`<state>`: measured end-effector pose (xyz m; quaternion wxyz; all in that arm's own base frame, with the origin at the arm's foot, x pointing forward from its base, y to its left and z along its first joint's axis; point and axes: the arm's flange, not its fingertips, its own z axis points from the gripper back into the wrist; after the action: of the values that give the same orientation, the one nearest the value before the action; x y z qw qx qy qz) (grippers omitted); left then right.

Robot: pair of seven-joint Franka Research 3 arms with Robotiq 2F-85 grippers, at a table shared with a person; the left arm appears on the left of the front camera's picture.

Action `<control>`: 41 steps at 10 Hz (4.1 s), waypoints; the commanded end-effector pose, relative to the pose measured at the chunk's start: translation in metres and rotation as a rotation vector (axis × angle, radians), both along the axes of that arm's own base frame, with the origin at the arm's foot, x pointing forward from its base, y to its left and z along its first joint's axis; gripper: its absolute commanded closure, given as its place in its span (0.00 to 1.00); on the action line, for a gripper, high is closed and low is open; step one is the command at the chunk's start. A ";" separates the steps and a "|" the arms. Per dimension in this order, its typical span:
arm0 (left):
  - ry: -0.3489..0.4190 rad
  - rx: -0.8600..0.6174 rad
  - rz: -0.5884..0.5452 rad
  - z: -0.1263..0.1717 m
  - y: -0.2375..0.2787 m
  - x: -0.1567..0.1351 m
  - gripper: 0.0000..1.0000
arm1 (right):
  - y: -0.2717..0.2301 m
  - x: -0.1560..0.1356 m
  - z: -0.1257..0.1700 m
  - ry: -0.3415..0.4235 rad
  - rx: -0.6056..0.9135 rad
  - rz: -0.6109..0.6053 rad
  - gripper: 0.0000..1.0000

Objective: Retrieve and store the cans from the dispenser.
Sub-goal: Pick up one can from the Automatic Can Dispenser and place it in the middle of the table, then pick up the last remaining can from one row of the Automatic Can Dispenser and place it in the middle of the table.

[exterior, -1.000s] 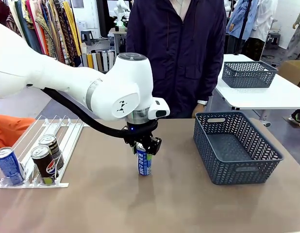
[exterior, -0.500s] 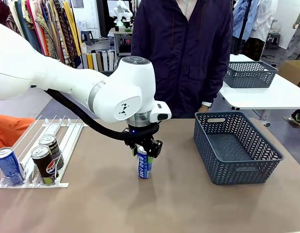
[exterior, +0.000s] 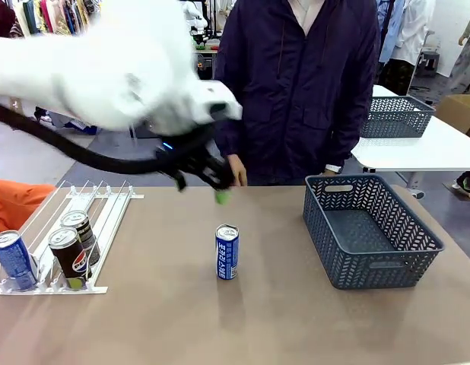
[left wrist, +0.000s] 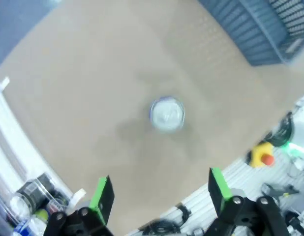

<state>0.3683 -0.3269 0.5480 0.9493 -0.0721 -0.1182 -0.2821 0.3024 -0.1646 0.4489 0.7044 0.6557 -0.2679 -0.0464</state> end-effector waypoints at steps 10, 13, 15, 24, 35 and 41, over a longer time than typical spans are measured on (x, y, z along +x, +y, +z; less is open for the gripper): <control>0.139 -1.089 0.376 -0.077 0.491 -0.078 0.00 | 0.000 0.001 0.005 -0.011 0.010 -0.002 0.00; 0.054 -1.103 0.274 -0.072 0.486 -0.107 0.00 | 0.000 0.001 0.005 -0.011 0.010 -0.002 0.00; 0.054 -1.103 0.274 -0.072 0.486 -0.107 0.00 | 0.000 0.001 0.005 -0.011 0.010 -0.002 0.00; 0.021 -0.681 0.382 -0.064 0.468 -0.100 0.00 | 0.000 0.001 0.005 -0.011 0.010 -0.002 0.00; -0.006 0.038 0.514 -0.057 0.373 -0.032 0.00 | 0.000 0.001 0.005 -0.011 0.010 -0.002 0.00; 0.136 0.115 0.566 -0.107 0.366 -0.001 0.00 | 0.000 0.001 0.005 -0.011 0.010 -0.002 0.00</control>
<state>0.3572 0.0379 0.4440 0.9975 -0.0184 -0.0633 -0.0261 0.3018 -0.1645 0.4494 0.7039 0.6564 -0.2675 -0.0456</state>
